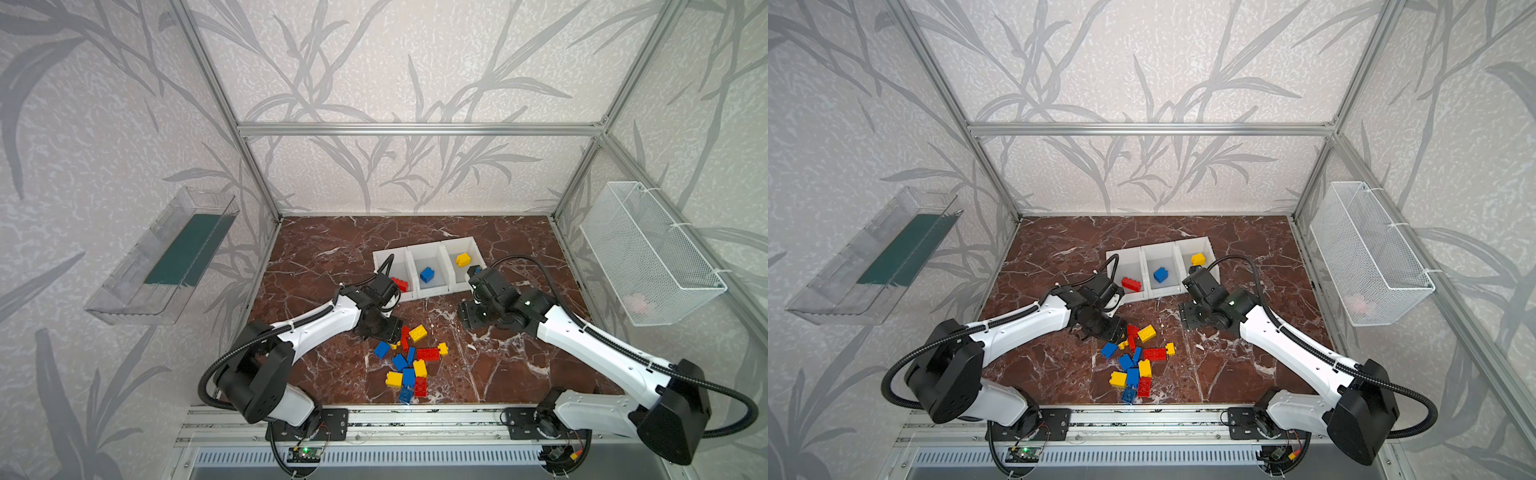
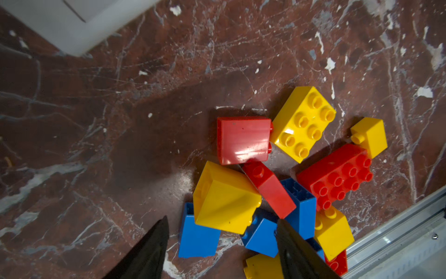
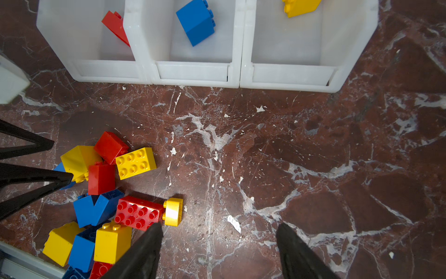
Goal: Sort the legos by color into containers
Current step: 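Lower the left gripper onto a yellow brick in the pile and grasp it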
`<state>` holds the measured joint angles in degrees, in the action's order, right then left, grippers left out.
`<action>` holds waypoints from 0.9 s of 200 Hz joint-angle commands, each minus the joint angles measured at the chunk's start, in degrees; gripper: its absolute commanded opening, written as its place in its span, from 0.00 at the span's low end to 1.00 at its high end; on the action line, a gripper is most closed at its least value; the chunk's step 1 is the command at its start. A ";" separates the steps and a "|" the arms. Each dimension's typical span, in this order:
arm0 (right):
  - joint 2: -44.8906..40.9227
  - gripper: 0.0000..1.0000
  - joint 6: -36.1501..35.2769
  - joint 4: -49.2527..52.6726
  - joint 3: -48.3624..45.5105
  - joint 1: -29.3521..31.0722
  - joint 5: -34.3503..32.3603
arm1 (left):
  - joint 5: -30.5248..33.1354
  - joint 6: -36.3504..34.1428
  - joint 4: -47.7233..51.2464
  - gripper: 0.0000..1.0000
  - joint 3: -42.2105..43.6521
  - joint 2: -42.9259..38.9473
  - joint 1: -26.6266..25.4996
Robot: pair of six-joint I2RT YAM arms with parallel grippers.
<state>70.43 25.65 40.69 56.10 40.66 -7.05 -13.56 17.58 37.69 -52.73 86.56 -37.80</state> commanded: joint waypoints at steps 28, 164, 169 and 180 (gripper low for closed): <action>-0.39 0.76 -0.23 0.20 0.85 0.29 -0.43 | 4.64 -1.06 2.94 0.69 -2.89 2.67 -2.35; -3.13 0.77 -0.06 -1.20 -2.38 0.22 -1.30 | 8.12 -2.91 9.81 0.60 -8.71 7.64 -5.18; -3.14 0.77 0.06 -1.25 -2.39 0.20 -1.34 | 8.09 -2.78 9.96 0.60 -8.55 7.34 -5.18; -3.24 0.77 0.15 -1.29 -2.41 0.20 -1.30 | 8.08 -2.56 10.12 0.60 -8.19 6.53 -5.25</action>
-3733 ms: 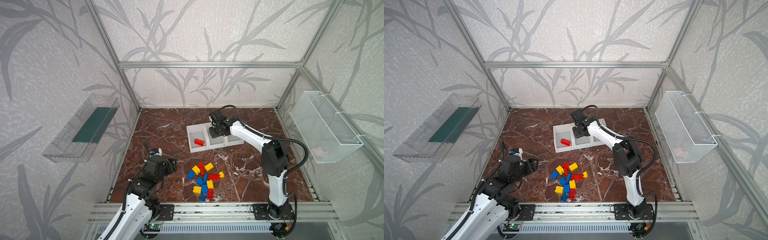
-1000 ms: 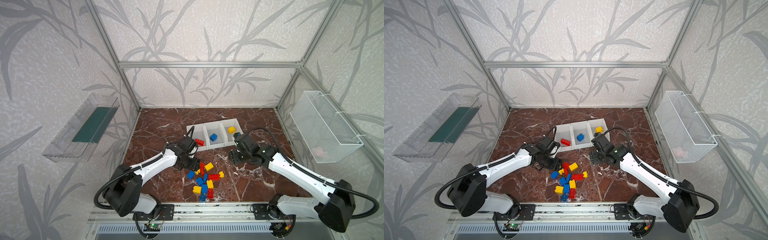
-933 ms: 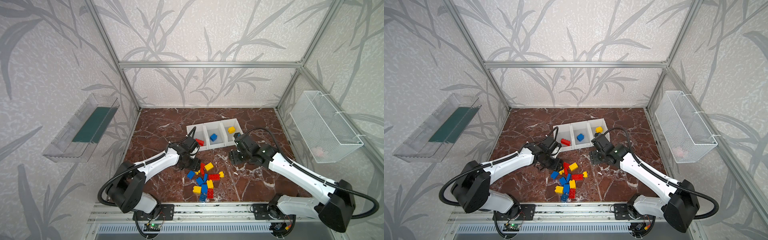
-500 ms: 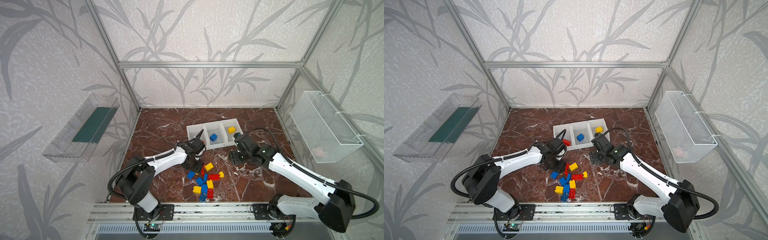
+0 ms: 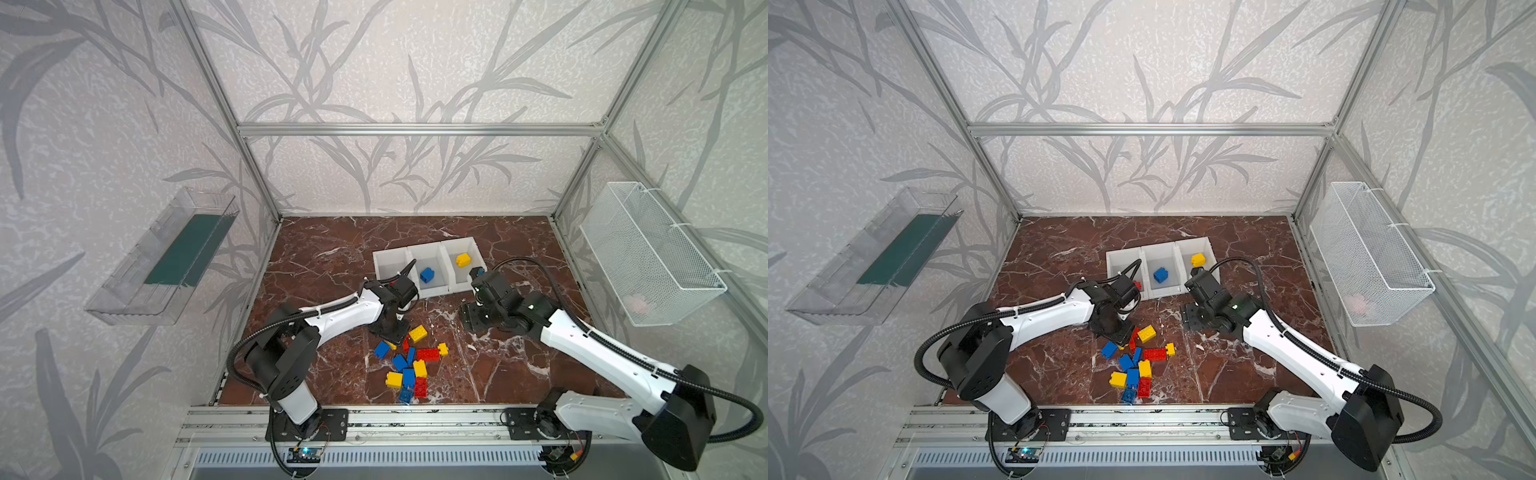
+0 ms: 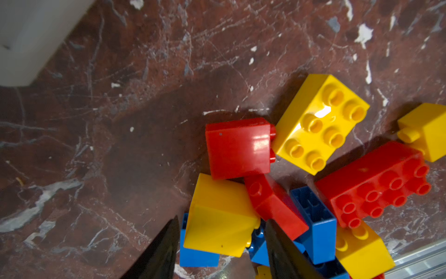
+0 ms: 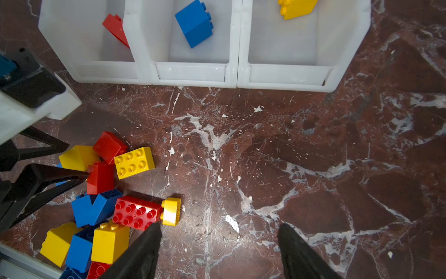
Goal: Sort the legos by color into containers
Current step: 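Lower the left gripper onto a yellow brick in the pile and grasp it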
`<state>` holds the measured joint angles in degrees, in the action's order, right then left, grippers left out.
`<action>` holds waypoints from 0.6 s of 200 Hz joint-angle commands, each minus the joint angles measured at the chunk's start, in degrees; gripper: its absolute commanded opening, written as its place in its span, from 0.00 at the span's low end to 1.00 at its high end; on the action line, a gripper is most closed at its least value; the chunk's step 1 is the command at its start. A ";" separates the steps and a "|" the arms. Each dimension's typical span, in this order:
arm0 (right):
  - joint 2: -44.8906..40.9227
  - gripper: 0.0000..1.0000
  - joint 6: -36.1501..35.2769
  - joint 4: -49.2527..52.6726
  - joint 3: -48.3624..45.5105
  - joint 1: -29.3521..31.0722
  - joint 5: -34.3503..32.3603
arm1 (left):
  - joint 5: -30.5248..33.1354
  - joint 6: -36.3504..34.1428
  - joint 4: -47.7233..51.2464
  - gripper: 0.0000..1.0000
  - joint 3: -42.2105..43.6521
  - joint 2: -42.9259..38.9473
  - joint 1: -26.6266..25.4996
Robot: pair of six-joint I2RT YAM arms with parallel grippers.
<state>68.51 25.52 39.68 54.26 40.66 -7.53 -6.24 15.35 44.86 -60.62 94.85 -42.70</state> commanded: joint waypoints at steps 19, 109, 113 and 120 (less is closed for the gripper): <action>-1.36 0.77 0.42 -0.36 -0.72 0.22 -0.91 | 0.58 -0.14 3.01 0.60 0.36 -2.80 -0.33; -0.32 0.77 0.82 -1.49 -1.62 0.05 -0.66 | 1.34 -2.60 3.71 0.57 -2.00 2.69 -0.98; -0.23 0.77 0.77 -1.59 -1.61 0.03 -0.58 | 1.36 -2.65 3.66 0.57 -2.04 2.89 -0.98; -0.06 0.77 0.76 -1.76 -1.70 0.03 -0.47 | 1.42 -2.77 3.67 0.55 -2.26 3.28 -0.99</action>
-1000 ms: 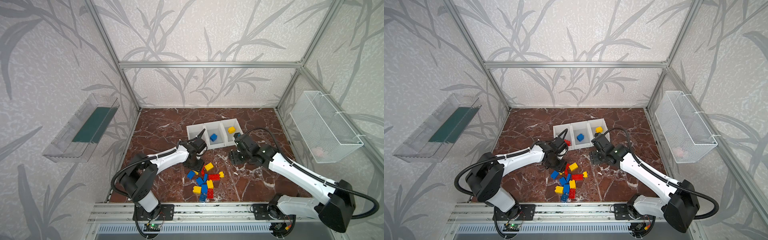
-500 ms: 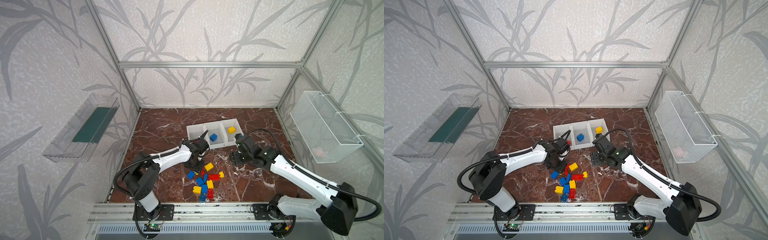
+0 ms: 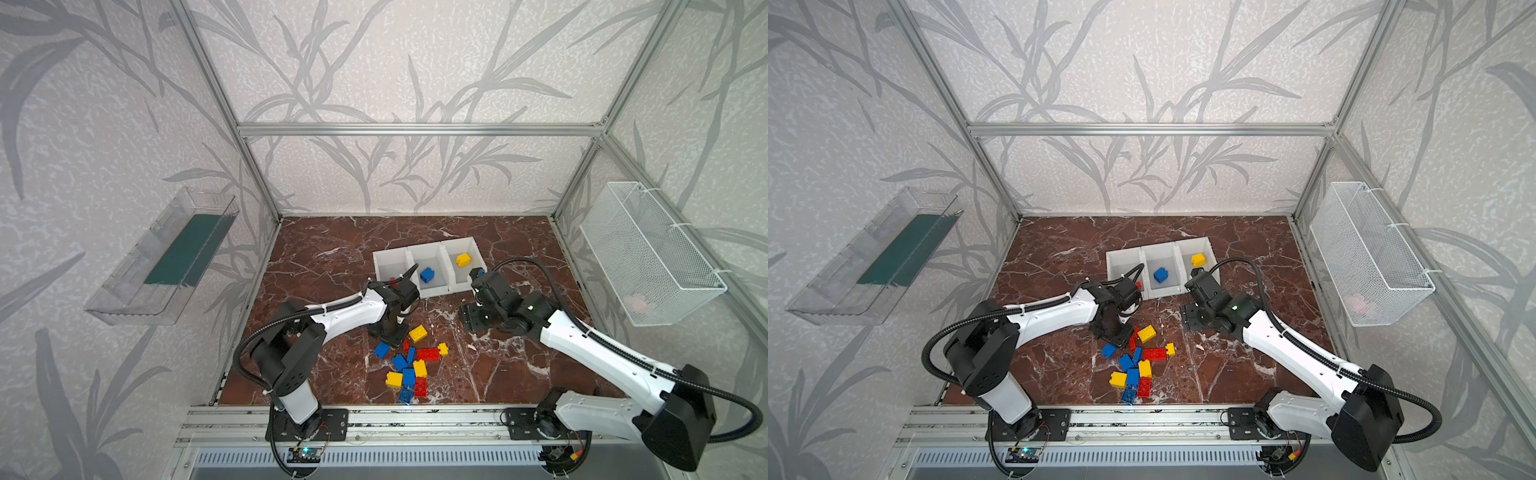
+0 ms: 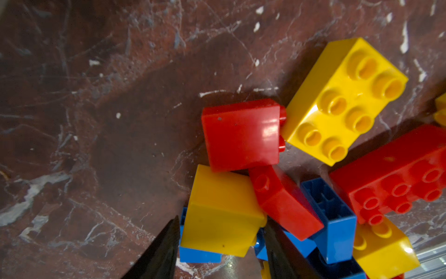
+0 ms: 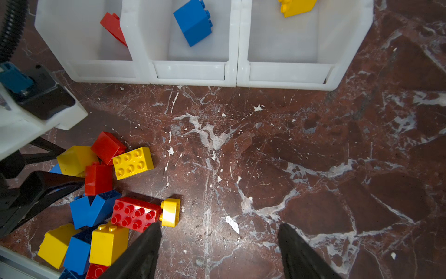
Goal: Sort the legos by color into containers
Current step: 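Lower the left gripper onto a yellow brick in the pile and grasp it, then carry the yellow brick to the farthest compartment and open the left gripper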
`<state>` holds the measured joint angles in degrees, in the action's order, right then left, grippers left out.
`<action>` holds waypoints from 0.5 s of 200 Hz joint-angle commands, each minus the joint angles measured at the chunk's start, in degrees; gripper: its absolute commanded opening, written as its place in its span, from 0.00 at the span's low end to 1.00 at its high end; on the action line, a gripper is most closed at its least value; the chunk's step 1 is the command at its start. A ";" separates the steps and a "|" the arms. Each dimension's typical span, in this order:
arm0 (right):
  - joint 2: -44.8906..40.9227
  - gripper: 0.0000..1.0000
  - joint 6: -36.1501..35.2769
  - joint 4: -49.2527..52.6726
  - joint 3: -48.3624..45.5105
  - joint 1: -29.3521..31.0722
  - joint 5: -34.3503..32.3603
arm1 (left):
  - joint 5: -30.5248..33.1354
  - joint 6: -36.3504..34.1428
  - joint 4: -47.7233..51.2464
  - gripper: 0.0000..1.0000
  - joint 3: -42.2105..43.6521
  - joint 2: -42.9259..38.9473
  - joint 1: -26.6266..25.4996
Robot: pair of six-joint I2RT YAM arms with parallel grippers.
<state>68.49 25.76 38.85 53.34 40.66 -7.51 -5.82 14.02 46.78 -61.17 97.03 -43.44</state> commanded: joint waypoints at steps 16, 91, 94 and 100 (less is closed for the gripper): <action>0.22 0.77 0.61 -1.02 -0.77 -0.01 -0.40 | 1.00 -1.60 1.91 0.50 -2.19 1.50 -0.24; -4.41 0.77 -0.30 0.82 -1.05 -2.57 -1.54 | 0.54 -0.07 2.10 0.36 -5.91 -0.93 -0.26; -4.75 0.77 -0.42 0.93 -1.05 -2.94 -1.54 | 0.47 -0.01 2.23 0.36 -6.50 -1.19 -0.24; -5.58 0.77 -0.68 1.19 -1.12 -3.72 -1.54 | 0.48 0.17 2.34 0.36 -7.69 -1.52 -0.24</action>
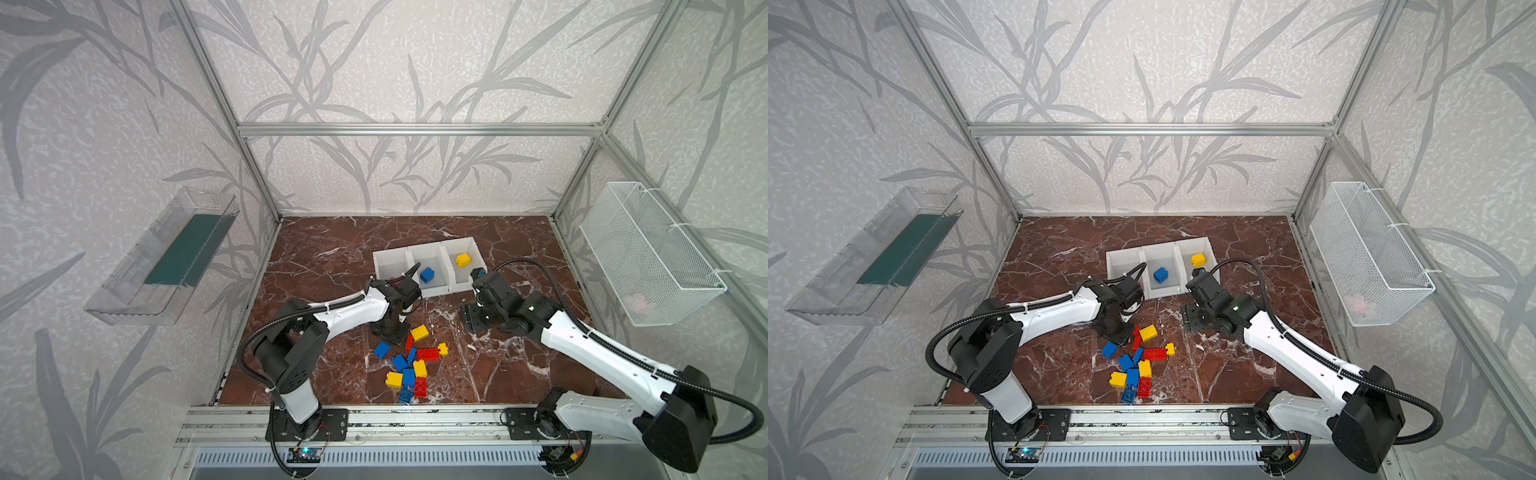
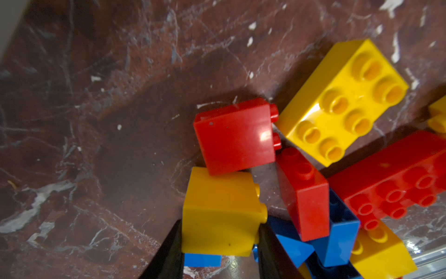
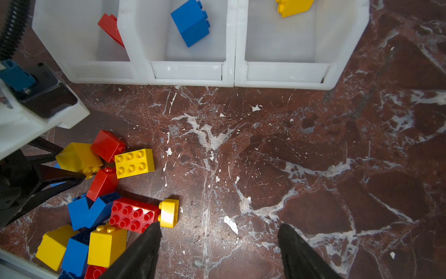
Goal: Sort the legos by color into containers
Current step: 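Carry the yellow brick to the farthest compartment and open the left gripper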
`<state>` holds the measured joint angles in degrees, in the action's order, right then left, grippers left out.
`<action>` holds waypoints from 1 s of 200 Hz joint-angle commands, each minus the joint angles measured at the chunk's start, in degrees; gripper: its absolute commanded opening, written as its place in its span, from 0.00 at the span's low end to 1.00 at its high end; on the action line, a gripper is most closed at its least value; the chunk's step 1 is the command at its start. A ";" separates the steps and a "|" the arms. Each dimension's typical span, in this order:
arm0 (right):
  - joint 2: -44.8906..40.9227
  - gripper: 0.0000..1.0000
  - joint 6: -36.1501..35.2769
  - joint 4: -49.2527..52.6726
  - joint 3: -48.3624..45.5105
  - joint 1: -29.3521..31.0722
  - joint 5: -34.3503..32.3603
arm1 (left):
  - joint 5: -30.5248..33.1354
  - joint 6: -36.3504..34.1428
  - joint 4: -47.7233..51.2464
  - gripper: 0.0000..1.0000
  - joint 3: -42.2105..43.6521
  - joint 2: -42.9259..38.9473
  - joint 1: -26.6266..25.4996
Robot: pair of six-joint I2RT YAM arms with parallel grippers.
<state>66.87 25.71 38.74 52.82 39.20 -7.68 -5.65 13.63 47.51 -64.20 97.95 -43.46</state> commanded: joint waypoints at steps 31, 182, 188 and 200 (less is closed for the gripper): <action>-8.06 0.77 -2.01 2.82 -1.80 -8.62 -0.45 | -1.00 1.01 -1.36 0.36 -12.95 -1.79 -0.57; -15.13 0.77 -3.71 8.07 -2.98 -18.37 5.62 | -2.04 0.36 -7.16 0.35 -71.14 41.52 -1.49; -15.35 0.77 -3.79 8.41 -3.05 -18.38 5.57 | -1.91 0.72 -7.81 0.35 -71.15 42.06 -1.50; -15.71 0.77 -3.74 9.01 -2.99 -18.45 5.40 | -1.95 1.21 -9.07 0.35 -71.15 43.13 -1.45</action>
<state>52.62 22.41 45.21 50.26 21.04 -2.48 -7.81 13.47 42.04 -133.03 139.79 -44.77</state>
